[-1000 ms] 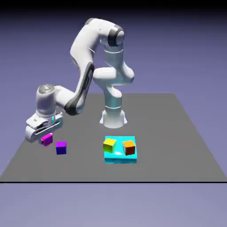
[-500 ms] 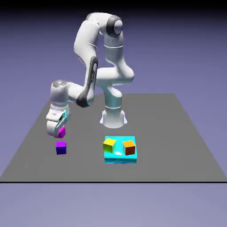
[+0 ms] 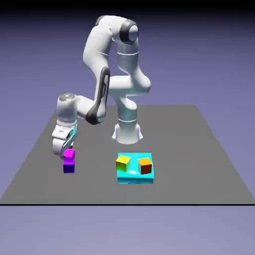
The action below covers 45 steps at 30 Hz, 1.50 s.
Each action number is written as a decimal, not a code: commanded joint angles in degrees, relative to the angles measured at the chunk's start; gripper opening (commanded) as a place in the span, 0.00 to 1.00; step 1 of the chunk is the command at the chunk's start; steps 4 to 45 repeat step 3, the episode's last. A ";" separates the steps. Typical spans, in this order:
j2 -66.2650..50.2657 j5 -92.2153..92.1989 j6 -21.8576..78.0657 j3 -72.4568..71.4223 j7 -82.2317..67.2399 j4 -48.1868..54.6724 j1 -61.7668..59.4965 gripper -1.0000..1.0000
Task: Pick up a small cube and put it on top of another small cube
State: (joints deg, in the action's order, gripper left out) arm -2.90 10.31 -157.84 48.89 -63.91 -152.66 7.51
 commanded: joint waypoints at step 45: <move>3.41 5.14 2.66 4.57 3.64 -0.24 3.90 1.00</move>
